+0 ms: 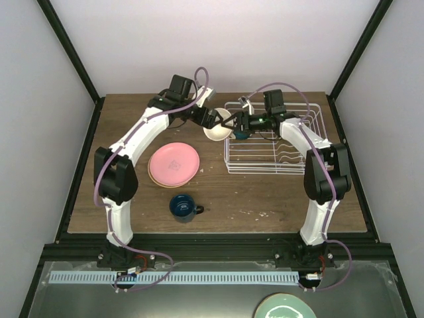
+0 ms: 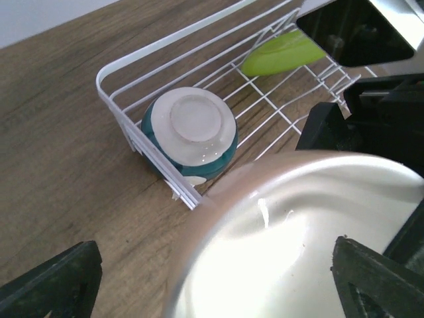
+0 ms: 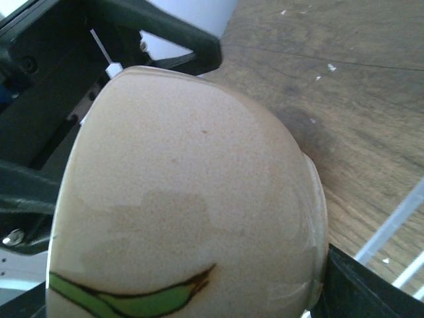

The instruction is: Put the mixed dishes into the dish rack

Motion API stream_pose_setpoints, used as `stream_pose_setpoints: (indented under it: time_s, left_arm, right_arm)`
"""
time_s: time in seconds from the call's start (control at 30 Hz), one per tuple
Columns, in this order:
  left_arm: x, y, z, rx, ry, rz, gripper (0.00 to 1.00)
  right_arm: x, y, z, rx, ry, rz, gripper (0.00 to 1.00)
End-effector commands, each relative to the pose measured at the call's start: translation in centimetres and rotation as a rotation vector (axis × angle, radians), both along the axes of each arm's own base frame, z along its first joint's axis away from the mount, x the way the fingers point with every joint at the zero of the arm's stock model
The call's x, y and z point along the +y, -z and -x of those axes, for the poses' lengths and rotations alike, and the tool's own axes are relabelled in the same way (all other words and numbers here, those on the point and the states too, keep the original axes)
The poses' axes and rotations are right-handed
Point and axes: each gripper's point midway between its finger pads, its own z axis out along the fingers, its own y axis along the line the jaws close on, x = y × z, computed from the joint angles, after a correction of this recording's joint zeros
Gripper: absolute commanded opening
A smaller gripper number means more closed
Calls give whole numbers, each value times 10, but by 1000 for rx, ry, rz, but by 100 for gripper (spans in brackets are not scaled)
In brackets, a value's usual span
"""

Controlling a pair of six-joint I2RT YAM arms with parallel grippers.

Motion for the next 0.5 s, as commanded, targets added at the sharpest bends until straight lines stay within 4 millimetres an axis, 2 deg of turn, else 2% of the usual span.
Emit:
stream_pose_setpoints:
  time_s: [0.0, 0.07, 0.27, 0.37, 0.47]
  left_arm:
    - [10, -25, 4, -66, -15, 5, 100]
    - [20, -19, 5, -51, -34, -1, 100]
    - [66, -32, -7, -48, -147, 18, 100]
    - [96, -39, -14, -59, -224, 3, 100]
    - [120, -48, -17, -74, -285, -2, 100]
  right_arm:
    - [-2, -25, -7, -114, 18, 43, 45]
    - [-5, -23, -8, -120, 38, 77, 45]
    - [-24, -14, -11, -134, 142, 237, 45]
    - [-40, -19, -15, -160, 217, 335, 44]
    - [-55, -33, -16, -212, 288, 409, 44]
